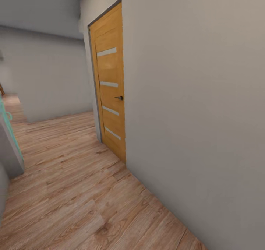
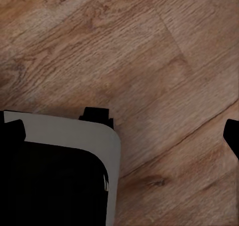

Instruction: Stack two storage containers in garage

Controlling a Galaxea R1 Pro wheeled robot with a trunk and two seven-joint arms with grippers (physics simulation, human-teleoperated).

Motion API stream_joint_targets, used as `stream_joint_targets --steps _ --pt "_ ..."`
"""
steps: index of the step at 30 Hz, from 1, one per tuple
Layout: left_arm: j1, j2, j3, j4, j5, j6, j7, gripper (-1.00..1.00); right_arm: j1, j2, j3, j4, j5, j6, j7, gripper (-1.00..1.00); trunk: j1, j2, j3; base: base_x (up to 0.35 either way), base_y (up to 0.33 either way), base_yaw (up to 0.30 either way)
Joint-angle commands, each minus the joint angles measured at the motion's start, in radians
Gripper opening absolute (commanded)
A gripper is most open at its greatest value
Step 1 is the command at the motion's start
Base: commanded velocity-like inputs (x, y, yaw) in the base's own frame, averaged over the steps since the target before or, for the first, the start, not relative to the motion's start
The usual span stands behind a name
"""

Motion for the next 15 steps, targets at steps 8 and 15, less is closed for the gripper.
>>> stream_joint_targets --steps 8,15 --pt "0.000 -0.001 0.005 -0.001 0.003 -0.002 0.000 1.00 -0.001 -0.002 0.006 0.003 -0.011 -0.006 0.006 1.00 0.000 -0.001 0.003 0.097 0.000 0.282" --pt "0.000 0.000 0.006 -0.001 0.003 -0.002 0.000 1.00 -0.001 -0.001 0.007 0.003 -0.011 -0.006 0.006 1.00 0.000 -0.001 0.006 0.101 0.000 0.282"
